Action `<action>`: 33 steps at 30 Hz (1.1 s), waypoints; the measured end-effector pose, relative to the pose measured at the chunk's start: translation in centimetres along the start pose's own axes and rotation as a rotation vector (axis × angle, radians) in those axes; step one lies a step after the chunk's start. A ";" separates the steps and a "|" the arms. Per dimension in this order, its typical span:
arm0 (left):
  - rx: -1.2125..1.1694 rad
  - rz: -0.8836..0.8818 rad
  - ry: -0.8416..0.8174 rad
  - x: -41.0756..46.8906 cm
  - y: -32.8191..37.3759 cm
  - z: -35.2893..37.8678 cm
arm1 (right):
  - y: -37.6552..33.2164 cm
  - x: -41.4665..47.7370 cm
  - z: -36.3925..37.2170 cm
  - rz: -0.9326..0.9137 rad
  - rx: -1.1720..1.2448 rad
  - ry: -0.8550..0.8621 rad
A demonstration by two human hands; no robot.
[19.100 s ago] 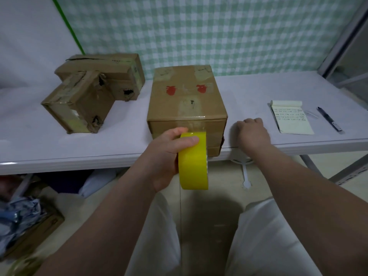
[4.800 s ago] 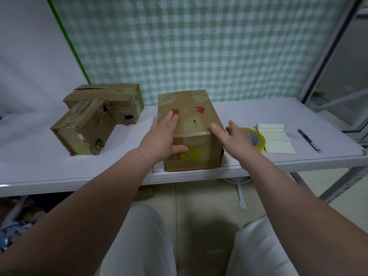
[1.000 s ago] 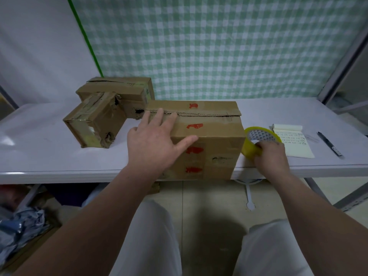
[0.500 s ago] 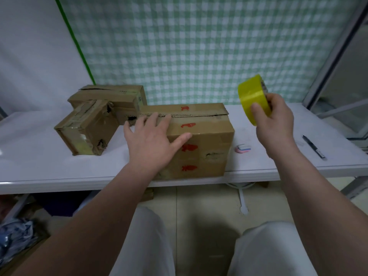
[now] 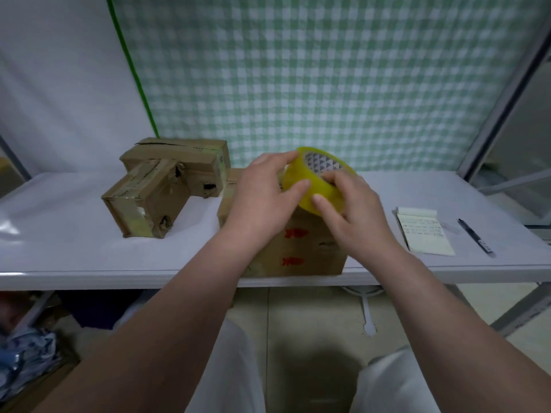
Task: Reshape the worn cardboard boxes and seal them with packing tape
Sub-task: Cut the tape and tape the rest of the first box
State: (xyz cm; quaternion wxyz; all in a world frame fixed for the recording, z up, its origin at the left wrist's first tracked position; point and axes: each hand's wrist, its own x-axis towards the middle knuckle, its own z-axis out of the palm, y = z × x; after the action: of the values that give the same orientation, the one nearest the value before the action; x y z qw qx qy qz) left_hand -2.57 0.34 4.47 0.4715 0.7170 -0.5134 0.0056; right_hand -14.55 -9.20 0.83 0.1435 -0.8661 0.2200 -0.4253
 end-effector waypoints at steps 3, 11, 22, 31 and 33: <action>-0.048 -0.044 0.040 -0.4 -0.4 0.4 | -0.2 -0.4 0.9 -0.016 -0.026 -0.004; -0.298 -0.217 0.089 -1.2 -0.8 0.8 | -0.6 -1.1 1.6 -0.012 0.014 0.058; -0.375 -0.323 0.138 -0.7 -1.4 0.7 | -0.9 -1.3 1.2 0.042 0.043 0.045; -0.393 -0.313 0.098 0.0 -1.2 0.6 | -0.6 -1.0 1.0 0.058 0.067 0.034; -0.423 -0.297 0.075 0.0 -1.0 0.6 | -0.6 -0.8 1.0 0.061 0.063 0.030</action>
State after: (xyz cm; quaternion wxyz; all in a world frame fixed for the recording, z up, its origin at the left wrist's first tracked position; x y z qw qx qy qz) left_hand -2.10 -0.01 3.47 0.6254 0.6692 -0.3743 -0.1446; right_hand -14.04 -8.23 -0.10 0.1804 -0.8476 0.2349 -0.4404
